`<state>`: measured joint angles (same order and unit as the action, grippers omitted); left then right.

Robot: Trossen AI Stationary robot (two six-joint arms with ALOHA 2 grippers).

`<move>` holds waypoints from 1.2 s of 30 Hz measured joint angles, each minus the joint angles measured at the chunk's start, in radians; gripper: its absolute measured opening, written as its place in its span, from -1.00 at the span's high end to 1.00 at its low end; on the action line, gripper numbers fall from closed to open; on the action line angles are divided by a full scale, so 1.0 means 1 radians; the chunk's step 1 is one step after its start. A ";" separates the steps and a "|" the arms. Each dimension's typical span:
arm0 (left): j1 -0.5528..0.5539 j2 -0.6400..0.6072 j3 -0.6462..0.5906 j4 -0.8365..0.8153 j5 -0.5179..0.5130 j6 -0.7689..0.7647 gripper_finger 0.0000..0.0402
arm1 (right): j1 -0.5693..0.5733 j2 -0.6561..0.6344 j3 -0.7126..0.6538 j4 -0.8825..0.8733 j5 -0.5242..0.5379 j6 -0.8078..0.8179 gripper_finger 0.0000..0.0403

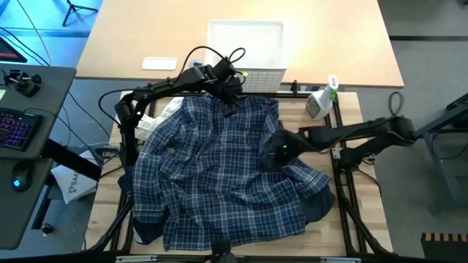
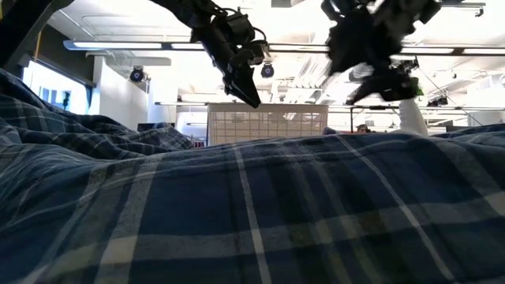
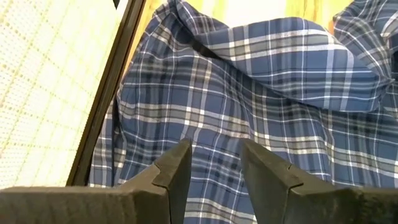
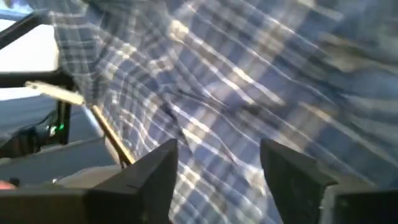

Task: Fold Laundry from Bin
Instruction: Fold the blue checkered long sleeve

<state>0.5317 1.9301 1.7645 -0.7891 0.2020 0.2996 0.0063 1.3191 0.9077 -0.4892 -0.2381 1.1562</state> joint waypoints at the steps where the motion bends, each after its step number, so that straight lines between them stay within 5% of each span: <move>1: 0.000 0.000 0.000 0.000 0.000 0.000 0.37 | 0.000 -0.030 0.000 -0.079 0.015 0.028 -0.19; 5: -0.002 0.000 0.000 -0.001 0.000 -0.007 0.37 | 0.000 -0.123 -0.002 -0.477 0.089 0.261 -0.22; 9: -0.006 0.000 0.000 -0.001 0.000 -0.018 0.37 | 0.000 -0.156 -0.045 -0.746 -0.007 0.585 -0.18; 23: -0.028 0.000 0.000 -0.001 0.000 -0.016 0.37 | 0.106 -0.174 -0.217 -0.739 -0.191 0.709 0.05; 29: -0.028 0.000 0.000 -0.023 0.000 -0.004 0.37 | 0.196 -0.262 -0.267 -0.691 -0.130 0.759 0.12; 36: -0.028 0.000 0.000 -0.030 0.001 0.009 0.37 | 0.321 -0.526 -0.303 -0.677 0.105 1.085 0.12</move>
<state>0.5034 1.9301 1.7645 -0.8192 0.2025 0.3088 0.3272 0.7935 0.6045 -1.1665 -0.1326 2.2411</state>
